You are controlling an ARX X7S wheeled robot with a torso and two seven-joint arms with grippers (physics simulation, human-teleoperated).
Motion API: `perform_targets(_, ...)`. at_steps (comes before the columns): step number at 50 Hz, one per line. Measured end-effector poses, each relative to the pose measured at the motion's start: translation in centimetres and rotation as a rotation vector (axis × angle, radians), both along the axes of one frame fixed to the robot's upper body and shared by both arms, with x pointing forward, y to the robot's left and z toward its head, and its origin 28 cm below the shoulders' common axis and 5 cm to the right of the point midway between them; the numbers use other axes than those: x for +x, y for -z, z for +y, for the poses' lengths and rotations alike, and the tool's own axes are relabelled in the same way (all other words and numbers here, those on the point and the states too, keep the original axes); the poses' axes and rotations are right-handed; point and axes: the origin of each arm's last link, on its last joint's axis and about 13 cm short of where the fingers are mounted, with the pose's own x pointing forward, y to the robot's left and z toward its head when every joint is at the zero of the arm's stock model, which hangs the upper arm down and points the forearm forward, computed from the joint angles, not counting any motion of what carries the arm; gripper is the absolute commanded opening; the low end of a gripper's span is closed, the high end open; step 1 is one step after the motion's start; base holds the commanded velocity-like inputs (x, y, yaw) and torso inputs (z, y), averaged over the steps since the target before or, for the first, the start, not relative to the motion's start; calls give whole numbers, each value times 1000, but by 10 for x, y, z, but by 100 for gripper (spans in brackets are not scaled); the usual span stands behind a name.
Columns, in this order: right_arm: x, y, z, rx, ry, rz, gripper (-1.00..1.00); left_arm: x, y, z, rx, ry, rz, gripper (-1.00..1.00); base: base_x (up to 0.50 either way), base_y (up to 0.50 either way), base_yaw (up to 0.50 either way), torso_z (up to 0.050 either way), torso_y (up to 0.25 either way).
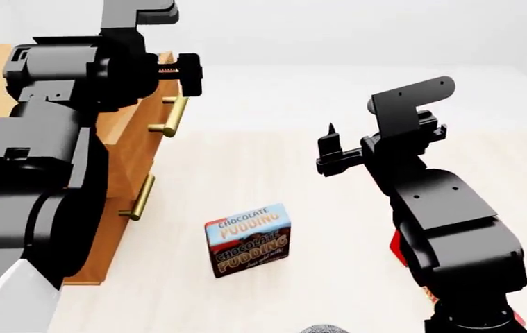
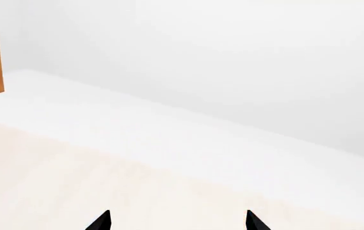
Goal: Put the bowl in the top drawer of the cabinet.
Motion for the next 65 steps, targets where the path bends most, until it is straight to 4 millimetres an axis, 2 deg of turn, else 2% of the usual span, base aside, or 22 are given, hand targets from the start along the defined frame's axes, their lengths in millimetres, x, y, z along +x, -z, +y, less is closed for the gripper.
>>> perform_targets(15, 3, 3, 0, -12, 9, 10, 100, -1, 6, -2, -48, 5, 46, 100, 0, 0, 0, 0, 0)
perform_targets(38, 1, 3, -2, -15, 19, 9, 100, -5, 0, -4, -112, 24, 90, 100, 0, 0, 0, 0, 0)
perform_targets(65, -1, 5, -4, -10, 18, 14, 100, -6, 1, -31, -161, 132, 112, 100, 0, 0, 0, 0, 0)
